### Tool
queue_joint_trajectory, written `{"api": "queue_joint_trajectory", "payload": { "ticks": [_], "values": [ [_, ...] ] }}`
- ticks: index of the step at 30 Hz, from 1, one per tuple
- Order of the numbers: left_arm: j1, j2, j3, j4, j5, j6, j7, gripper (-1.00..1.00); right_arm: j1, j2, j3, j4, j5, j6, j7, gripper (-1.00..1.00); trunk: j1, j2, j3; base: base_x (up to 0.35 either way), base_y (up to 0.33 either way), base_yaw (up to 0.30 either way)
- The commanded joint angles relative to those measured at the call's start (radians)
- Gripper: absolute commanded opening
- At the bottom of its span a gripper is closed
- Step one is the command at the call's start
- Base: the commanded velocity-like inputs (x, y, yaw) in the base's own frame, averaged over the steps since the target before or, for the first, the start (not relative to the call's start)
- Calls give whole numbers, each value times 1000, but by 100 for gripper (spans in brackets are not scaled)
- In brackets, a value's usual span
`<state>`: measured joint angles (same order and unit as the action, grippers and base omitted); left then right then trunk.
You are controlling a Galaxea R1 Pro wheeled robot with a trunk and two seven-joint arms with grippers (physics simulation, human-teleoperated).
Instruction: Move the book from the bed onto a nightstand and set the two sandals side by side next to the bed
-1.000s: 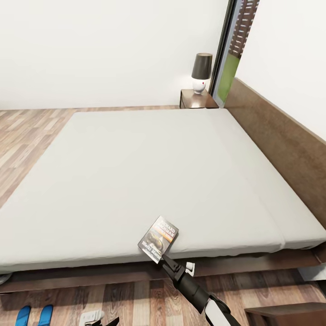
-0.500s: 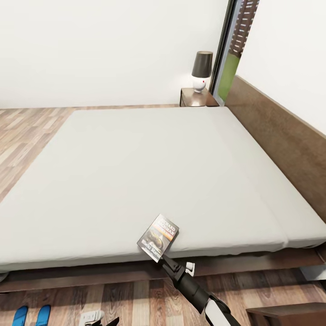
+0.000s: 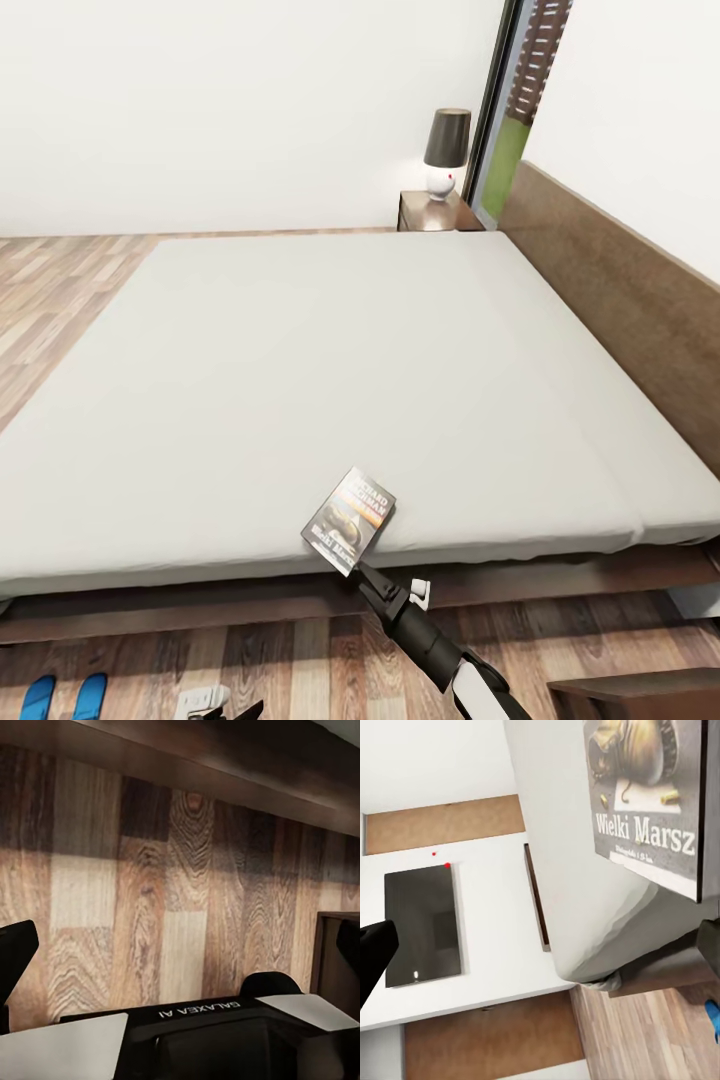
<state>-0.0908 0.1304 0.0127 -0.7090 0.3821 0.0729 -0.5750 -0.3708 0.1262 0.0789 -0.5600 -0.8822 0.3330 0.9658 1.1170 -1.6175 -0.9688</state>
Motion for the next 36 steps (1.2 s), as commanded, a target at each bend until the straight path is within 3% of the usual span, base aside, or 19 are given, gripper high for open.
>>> {"api": "queue_joint_trajectory", "payload": {
  "ticks": [1,36],
  "values": [
    [-1,0,1,0,9,8,-5,100,0,0,2,0,-11,9,0,100,4,-8,-4,0,0,0],
    [-1,0,3,0,10,8,-5,100,0,0,2,0,-11,9,1,100,138,-253,-113,0,0,0]
  ]
}}
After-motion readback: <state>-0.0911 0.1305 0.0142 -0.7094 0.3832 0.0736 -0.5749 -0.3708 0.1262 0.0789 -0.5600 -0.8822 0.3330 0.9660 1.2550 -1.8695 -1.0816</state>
